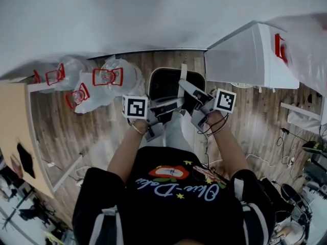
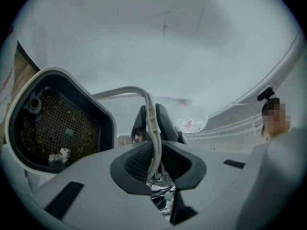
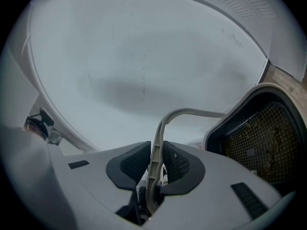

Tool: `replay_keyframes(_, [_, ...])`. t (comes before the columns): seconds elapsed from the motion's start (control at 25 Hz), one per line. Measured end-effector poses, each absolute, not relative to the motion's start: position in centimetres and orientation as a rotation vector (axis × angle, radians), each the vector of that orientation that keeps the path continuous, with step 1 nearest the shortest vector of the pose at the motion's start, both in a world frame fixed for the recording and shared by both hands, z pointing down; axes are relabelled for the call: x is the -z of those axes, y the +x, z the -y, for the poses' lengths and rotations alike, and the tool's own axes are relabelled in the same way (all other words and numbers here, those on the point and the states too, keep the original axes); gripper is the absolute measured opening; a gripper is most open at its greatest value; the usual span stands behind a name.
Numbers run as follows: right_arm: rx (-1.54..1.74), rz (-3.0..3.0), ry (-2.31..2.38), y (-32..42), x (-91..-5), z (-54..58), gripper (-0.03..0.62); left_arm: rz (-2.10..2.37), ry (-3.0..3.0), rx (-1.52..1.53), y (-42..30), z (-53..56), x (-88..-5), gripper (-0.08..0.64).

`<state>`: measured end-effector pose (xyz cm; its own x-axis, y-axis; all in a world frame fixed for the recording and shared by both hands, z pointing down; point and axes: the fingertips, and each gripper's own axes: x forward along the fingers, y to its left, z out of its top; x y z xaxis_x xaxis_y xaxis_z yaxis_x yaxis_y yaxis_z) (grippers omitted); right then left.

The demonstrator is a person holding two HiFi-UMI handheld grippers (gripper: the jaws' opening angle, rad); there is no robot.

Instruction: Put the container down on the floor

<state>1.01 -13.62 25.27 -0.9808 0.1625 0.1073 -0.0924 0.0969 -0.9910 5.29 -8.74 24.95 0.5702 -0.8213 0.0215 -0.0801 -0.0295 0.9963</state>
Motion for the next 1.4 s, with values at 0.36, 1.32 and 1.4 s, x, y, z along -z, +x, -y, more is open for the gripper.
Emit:
replay_keyframes(0.36, [-1.937,2.141,-0.060,-5.3,-35.7,15.9,0.072,0.802,1.486,0.716,-0.9,10.9,-35.4,0.054])
replay_keyframes(1.32, [-1.783,2.152,-0.159,-7.6,-51.9,17.4,0.072,0.850,1.449,0.685,-2.7,13.1,-52.1,0.064])
replay_keyframes(1.4, [-1.784,2.150,-0.162,-7.8,-52.7,17.5,0.072,0.854,1.448,0.687,-2.8,13.2,-53.0,0.064])
